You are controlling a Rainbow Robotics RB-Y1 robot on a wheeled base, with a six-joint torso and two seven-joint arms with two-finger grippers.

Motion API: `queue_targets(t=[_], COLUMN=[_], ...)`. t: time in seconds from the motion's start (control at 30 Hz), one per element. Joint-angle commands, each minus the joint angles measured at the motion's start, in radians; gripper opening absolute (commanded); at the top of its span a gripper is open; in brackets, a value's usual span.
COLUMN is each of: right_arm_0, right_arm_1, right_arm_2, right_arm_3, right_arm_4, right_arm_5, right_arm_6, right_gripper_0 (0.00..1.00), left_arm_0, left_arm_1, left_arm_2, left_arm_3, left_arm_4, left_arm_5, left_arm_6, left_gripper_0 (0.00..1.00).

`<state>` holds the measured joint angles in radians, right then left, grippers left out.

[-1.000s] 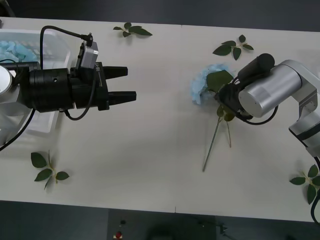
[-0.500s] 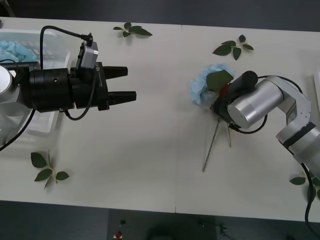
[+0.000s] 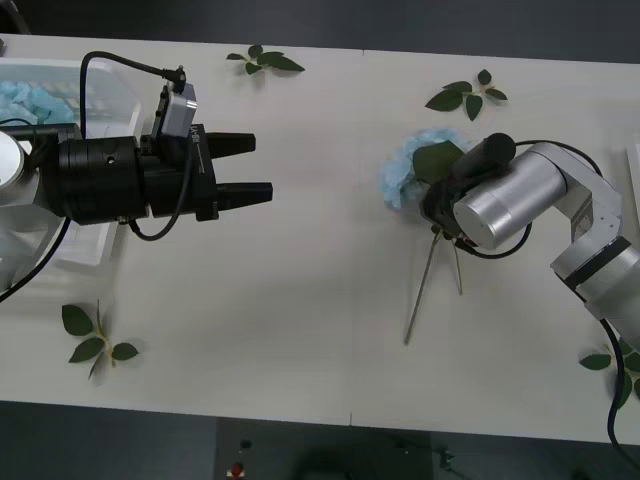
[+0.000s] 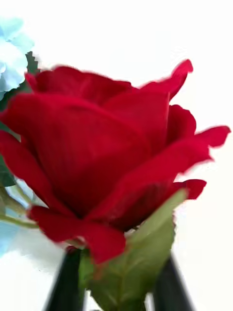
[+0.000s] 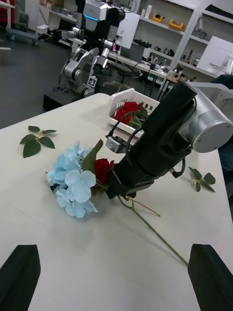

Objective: Put the red flowers into the right box and the blue flowers into the left box

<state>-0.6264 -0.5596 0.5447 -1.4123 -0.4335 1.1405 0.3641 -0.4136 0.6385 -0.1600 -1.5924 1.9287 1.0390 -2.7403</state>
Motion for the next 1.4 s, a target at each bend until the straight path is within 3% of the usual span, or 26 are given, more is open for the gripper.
queue_targets(t=[0.03,0.93,0.97,1.1,1.17,1.4], right_arm_0=[-0.030,-0.030,-0.030,-0.030,-0.030,-0.030], right_arm_1=[0.001,-0.045,-0.045,-0.051,-0.054,-0.054], right_arm_2=[-0.009,-0.057,-0.057,-0.057,-0.057,-0.057], right_arm_3=[-0.014,-0.080,-0.080,-0.080,-0.080,-0.080], right_arm_4=[0.010,0.001,0.001,0.001,0.002,0.004], right_arm_5=[-0.005,0.015,0.015,0.016,0.016,0.016], right_arm_6=[0.023,0.021,0.024,0.026,0.027,0.033], right_gripper_0=[0.00,0.00,0.04,0.78,0.86,0.87], left_arm_0=[-0.001,0.002,0.004,0.004,0.004,0.006], left_arm_1=[-0.011,-0.011,-0.011,-0.011,-0.011,-0.011], left_arm_2=[-0.003,-0.001,-0.001,-0.001,-0.001,-0.001], left_arm_3=[-0.014,-0.014,-0.014,-0.014,-0.014,-0.012], left_arm_4=[0.004,0.004,0.004,0.004,0.004,0.003], left_arm_5=[-0.010,-0.010,-0.007,-0.010,-0.010,-0.007], left_arm_6=[0.035,0.035,0.035,0.035,0.035,0.035], left_gripper_0=[0.89,0.89,0.89,0.89,0.89,0.89])
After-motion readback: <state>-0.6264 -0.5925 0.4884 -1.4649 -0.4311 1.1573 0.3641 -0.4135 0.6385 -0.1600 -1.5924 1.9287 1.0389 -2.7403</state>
